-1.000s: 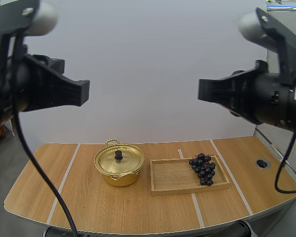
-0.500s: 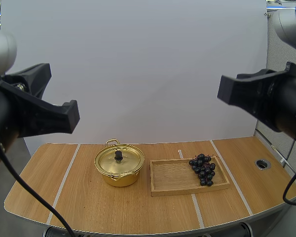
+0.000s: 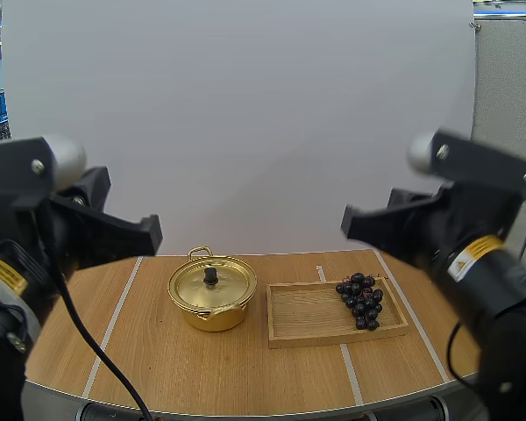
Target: Open the pot, put the pineapple inside, and close it
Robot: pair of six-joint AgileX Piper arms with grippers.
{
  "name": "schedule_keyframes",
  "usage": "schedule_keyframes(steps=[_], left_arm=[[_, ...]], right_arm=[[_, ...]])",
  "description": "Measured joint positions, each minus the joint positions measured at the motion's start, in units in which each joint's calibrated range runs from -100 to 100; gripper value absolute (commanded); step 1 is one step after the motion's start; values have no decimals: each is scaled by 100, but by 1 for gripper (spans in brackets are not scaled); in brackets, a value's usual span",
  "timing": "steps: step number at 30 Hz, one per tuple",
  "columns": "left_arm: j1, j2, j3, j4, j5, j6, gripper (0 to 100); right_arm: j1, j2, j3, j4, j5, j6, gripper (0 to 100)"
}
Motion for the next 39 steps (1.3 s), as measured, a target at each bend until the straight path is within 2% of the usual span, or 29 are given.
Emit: schedule_keyframes(steps=[3, 4, 12, 16, 19, 25, 27, 31, 35, 39], left_arm=[[0, 0, 285, 0, -16, 0, 0], [0, 0, 374, 0, -44, 0, 0], [0, 0, 833, 9, -187, 0, 0], [0, 0, 1924, 9, -1826, 0, 0], [0, 0, 2135, 9, -2143, 0, 0], [0, 0, 2932, 9, -2661, 0, 0], [0, 0, 3274, 9, -2818, 0, 0], [0, 0, 4136, 9, -3624, 0, 0], [29, 0, 4182, 9, -3604, 0, 0], [34, 0, 4182, 9, -2669, 0, 0]], right_arm=[[0, 11, 659, 0, -840, 0, 0], [0, 11, 1078, 0, -1592, 0, 0], [186, 11, 1670, -11, -2546, -159, 0], [277, 11, 2668, -11, -3321, -490, 0], [277, 11, 2976, -11, -3614, -511, 0], [277, 11, 3288, -11, -3794, -528, 0], [277, 11, 3682, -11, -3871, -528, 0], [277, 11, 3957, -11, -3800, -528, 0], [277, 11, 3954, -11, -3591, -528, 0], [277, 11, 3954, -11, -3384, -528, 0]])
